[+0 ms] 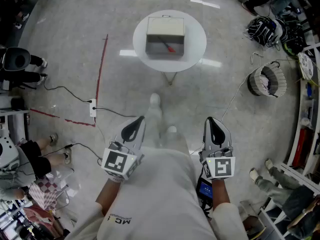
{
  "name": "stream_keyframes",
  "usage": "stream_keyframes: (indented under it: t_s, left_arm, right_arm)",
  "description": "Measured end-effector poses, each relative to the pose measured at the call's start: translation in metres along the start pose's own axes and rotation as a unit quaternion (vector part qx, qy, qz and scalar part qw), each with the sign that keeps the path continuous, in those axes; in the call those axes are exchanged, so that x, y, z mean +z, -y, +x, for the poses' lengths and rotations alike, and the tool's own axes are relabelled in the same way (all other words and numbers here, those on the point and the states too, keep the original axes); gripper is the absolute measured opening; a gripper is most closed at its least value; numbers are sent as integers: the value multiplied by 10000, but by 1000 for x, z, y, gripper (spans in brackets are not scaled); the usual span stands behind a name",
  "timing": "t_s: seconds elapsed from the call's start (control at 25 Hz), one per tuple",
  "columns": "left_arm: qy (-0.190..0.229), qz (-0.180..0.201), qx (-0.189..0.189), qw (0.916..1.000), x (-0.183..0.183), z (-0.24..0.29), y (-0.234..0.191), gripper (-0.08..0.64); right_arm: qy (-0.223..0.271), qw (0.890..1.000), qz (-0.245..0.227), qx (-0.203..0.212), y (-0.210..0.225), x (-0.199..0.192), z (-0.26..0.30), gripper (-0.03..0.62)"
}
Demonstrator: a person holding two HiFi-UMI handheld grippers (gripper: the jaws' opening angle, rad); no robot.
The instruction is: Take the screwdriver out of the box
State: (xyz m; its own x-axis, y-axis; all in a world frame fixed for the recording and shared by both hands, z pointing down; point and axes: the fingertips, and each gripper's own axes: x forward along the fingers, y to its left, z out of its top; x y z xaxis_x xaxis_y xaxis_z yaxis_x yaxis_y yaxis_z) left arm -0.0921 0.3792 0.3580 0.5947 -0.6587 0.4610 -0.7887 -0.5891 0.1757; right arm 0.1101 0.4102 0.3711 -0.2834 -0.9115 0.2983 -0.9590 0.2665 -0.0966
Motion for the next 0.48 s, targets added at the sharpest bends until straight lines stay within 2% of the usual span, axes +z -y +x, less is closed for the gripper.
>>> stream_keyframes:
  t_s: [0.24,0.48]
  left_arm:
    - [130,174,-173,9996,-17,-39,11,0]
    - [157,95,-175,9997,-12,-45,6,0]
  right_arm:
    - [56,9999,143,25,-40,-9,-34,0]
    - [229,9995,136,160,-58,-9,-30,-2]
